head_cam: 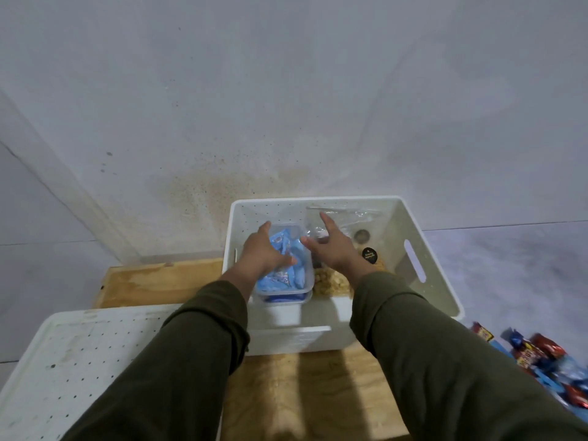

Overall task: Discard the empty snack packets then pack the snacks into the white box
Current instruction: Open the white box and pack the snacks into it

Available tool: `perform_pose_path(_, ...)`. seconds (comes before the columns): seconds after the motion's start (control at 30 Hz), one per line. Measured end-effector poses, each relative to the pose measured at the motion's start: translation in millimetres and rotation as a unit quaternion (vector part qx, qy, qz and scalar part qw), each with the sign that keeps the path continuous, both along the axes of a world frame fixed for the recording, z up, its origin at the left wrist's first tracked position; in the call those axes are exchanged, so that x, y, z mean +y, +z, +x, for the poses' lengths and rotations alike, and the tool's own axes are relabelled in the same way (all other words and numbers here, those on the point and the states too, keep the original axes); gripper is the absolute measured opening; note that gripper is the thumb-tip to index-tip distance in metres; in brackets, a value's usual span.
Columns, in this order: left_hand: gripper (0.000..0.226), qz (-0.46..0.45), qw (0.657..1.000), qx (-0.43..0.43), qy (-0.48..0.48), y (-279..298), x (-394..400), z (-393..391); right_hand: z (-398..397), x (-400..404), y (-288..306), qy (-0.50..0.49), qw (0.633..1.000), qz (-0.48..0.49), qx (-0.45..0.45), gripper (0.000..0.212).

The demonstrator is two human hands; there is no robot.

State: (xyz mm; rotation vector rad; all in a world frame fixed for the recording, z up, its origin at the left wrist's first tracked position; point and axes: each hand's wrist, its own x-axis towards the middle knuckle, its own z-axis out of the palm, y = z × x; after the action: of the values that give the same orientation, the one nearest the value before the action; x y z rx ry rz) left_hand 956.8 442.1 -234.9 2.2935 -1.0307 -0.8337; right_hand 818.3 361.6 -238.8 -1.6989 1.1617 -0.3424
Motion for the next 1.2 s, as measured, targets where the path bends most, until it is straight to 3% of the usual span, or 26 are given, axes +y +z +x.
perform_pose_path(0.27, 0.108, -0.087, 0.992, 0.025, -0.083, 65, -39, -93, -114, -29, 76, -0.031, 0.987, -0.155, -0.009, 0.076)
perform_pose_path(0.53, 0.111, -0.204, 0.970, 0.016, -0.131, 82, -61, -253, -289, -72, 93, -0.013, 0.977, -0.211, 0.011, 0.083)
perform_pose_path(0.7, 0.117, -0.245, 0.962, -0.025, -0.115, 41, -43, -363, -398, -73, 56, 0.049, 0.970, -0.238, 0.029, 0.088)
perform_pose_path(0.9, 0.119, -0.176, 0.977, -0.100, -0.067, -39, 6, -463, -506, -34, -23, 0.080, 0.963, -0.248, 0.072, 0.097)
perform_pose_path(1.2, 0.116, -0.066, 0.966, -0.230, -0.101, -123, 38, -492, -571, -7, -127, 0.068, 0.948, -0.299, 0.088, 0.112)
